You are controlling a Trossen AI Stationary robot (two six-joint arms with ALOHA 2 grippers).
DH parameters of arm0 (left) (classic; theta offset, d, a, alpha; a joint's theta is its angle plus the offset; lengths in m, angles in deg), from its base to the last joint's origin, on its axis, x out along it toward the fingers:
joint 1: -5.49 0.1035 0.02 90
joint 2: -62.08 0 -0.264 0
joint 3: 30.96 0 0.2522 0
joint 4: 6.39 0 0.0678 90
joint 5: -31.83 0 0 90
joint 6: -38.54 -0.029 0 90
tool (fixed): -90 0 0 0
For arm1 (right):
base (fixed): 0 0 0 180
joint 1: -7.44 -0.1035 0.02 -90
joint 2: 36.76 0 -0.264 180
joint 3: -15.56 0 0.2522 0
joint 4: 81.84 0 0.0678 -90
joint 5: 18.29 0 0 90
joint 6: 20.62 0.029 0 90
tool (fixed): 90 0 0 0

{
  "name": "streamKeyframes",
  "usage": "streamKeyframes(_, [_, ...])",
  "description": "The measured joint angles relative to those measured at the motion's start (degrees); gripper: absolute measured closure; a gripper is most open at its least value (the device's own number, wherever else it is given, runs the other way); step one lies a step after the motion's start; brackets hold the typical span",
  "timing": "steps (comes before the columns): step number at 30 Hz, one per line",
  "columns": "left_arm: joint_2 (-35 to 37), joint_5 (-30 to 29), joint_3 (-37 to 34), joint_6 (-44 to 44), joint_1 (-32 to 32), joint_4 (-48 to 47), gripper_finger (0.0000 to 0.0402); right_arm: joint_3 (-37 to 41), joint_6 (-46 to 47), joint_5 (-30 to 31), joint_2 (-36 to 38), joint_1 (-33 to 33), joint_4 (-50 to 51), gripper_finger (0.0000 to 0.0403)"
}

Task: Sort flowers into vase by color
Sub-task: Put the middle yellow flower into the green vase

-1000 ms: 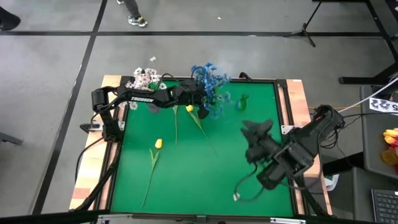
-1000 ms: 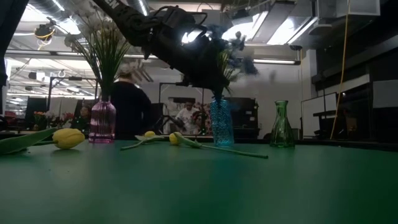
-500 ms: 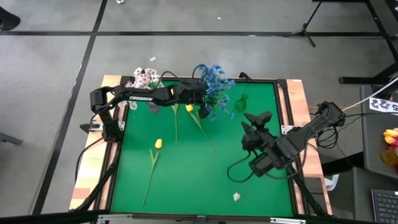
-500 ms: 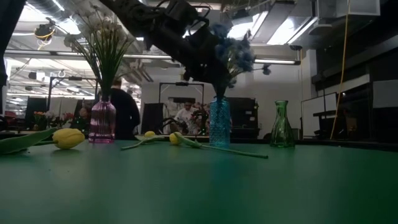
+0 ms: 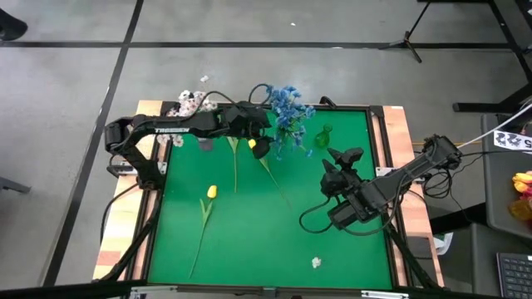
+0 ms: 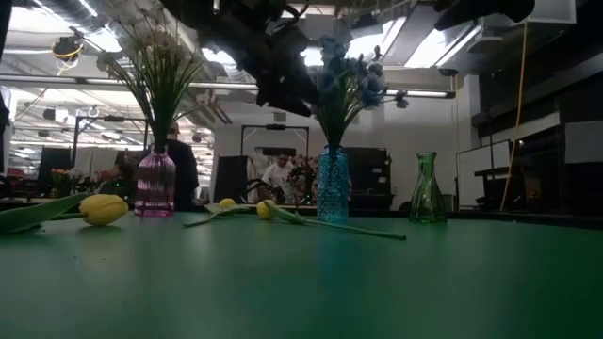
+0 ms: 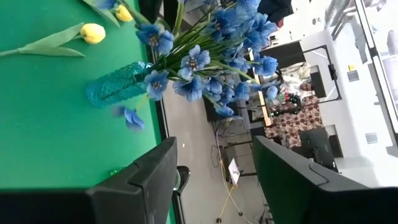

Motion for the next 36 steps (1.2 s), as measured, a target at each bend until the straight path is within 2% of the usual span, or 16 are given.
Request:
streamKeyframes(8, [3.5, -0.1, 0.0, 0.4, -1.3, -10.7, 0.0137, 0.0, 0.3, -1.2, 0.2, 0.0, 0.0, 0.0193])
streamKeyframes(14, [6.3, 0.2, 0.0, 0.4, -4.5, -15.2, 0.0137, 0.0, 1.1, -3.4, 0.2, 0.0, -1.4, 0.0194])
streamKeyframes(18, [8.5, 3.6, 0.0, 1.7, -8.7, -17.5, 0.0137, 0.5, 1.2, -7.8, 0.2, 0.0, -5.2, 0.0194])
streamKeyframes(22, [11.2, 10.5, 0.0, 5.9, -14.5, -16.8, 0.0137, 3.2, 1.1, -14.3, 0.2, 0.0, -11.5, 0.0194])
streamKeyframes(26, [13.9, 12.8, 0.0, 10.3, -21.5, -13.1, 0.0137, 7.9, 1.1, -19.6, 0.2, 0.8, -22.9, 0.0194])
streamKeyframes(31, [17.9, 12.7, 0.0, 12.1, -29.7, -9.9, 0.0137, 16.2, -3.0, -23.6, -0.3, 2.9, -45.2, 0.0194])
streamKeyframes(36, [20.7, 3.9, 0.0, 12.3, -36.9, -10.3, 0.0137, 25.1, -15.5, -29.3, -2.1, 9.1, -71.8, 0.0194])
